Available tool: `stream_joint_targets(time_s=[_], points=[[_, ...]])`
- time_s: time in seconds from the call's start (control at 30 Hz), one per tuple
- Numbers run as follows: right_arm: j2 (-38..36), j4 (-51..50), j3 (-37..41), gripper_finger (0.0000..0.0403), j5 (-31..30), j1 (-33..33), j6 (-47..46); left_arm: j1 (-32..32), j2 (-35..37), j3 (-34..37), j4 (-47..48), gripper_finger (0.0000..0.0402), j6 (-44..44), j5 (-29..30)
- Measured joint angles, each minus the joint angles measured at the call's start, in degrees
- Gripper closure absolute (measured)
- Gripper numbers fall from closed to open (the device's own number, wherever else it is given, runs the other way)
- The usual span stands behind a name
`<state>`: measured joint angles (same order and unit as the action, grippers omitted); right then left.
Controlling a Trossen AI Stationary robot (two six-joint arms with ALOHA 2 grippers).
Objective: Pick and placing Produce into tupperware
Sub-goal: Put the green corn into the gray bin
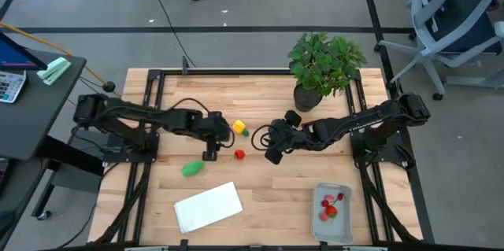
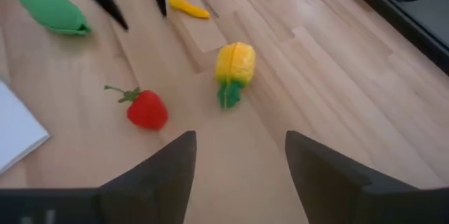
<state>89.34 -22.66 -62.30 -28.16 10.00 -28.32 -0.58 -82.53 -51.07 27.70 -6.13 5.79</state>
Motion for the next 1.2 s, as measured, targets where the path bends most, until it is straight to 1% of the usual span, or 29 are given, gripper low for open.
stream_joint_targets(time_s=[0.1,0.2,0.37,0.53,0.63,0.83,1.0,1.2], points=[[0.0,0.0,0.0,0.018,0.0,-0.8,0.6,0.0,-1.6,0.0,-0.5,0.021,9.4,0.0],[0.0,0.0,0.0,0.0185,-0.2,-1.7,2.9,0.0,-1.5,0.0,0.8,0.0213,17.7,-0.7],[0.0,0.0,0.0,0.0191,-0.2,-3.1,7.1,0.0,-0.7,0.0,2.7,0.0214,24.1,-6.8],[0.0,0.0,0.0,0.0193,-0.2,-4.3,9.4,-0.5,-0.7,0.0,10.1,0.0193,31.1,-13.6],[0.0,0.0,0.0,0.0192,-0.1,-4.7,11.0,-1.6,-0.7,0.0,15.3,0.018,33.5,-15.8],[0.0,-0.7,0.0,0.0195,0.0,-5.1,11.5,-4.4,-0.7,0.0,21.7,0.0169,37.5,-16.1],[0.0,-1.0,0.0,0.0194,0.0,-5.1,11.5,-7.0,-0.7,0.0,22.3,0.0169,41.4,-16.1],[0.0,-1.0,0.0,0.0197,0.1,-5.0,11.4,-10.4,-0.7,0.0,23.0,0.0164,41.9,-16.0]])
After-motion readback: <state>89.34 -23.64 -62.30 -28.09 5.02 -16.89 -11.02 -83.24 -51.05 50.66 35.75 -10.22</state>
